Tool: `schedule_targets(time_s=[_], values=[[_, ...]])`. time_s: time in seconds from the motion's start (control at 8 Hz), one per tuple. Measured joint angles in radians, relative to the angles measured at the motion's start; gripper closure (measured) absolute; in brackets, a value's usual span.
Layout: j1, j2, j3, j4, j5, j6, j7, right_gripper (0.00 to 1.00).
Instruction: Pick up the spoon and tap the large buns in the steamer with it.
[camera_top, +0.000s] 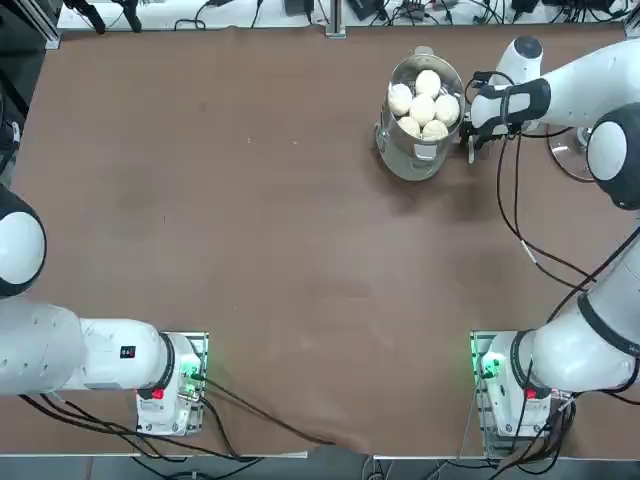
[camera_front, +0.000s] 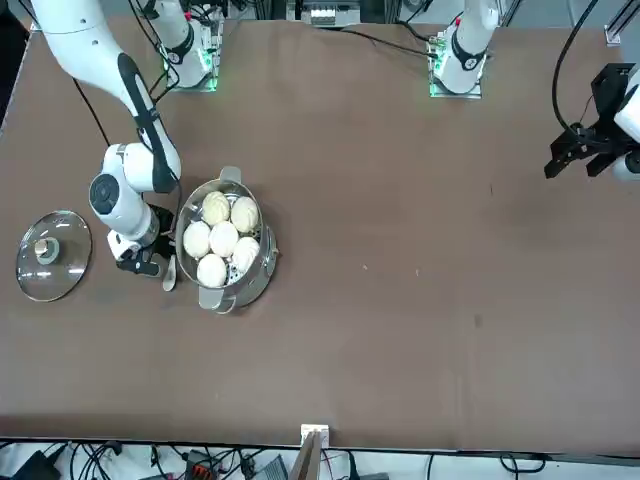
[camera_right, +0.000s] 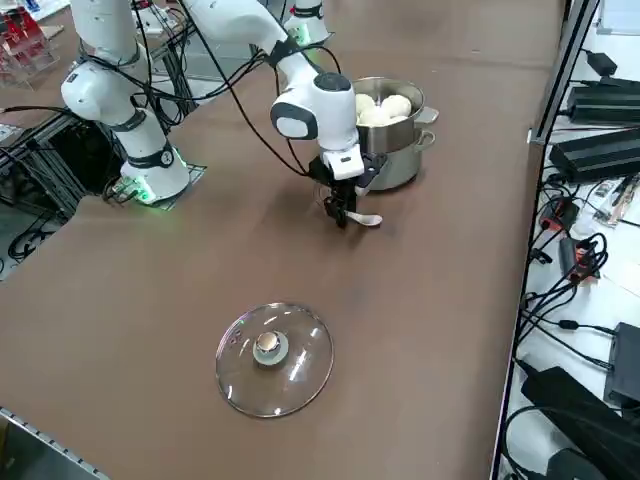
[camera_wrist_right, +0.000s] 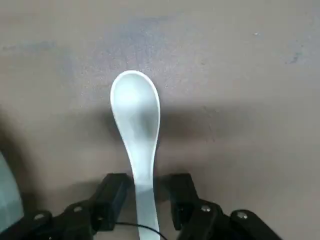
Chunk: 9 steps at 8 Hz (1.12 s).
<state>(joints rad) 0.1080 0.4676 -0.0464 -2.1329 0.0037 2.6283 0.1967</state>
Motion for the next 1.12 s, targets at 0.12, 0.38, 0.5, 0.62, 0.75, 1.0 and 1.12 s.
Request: schedule_targets(time_s=[0.12, 0.38, 0.5, 0.62, 0.75, 1.0, 1.12], values=[[0.000, 0.000, 0.000, 0.001, 0.000, 0.000, 0.000, 0.46], [0.001, -0.001, 0.000, 0.003, 0.000, 0.000, 0.000, 0.56], [0.001, -0.002, 0.000, 0.004, 0.000, 0.000, 0.000, 0.61], [0.001, -0.002, 0.000, 0.004, 0.000, 0.000, 0.000, 0.63], [0.001, -0.002, 0.000, 0.005, 0.000, -0.001, 0.000, 0.72], [0.001, -0.003, 0.000, 0.007, 0.000, -0.002, 0.000, 0.81], [0.001, -0.003, 0.000, 0.007, 0.000, -0.003, 0.000, 0.83]])
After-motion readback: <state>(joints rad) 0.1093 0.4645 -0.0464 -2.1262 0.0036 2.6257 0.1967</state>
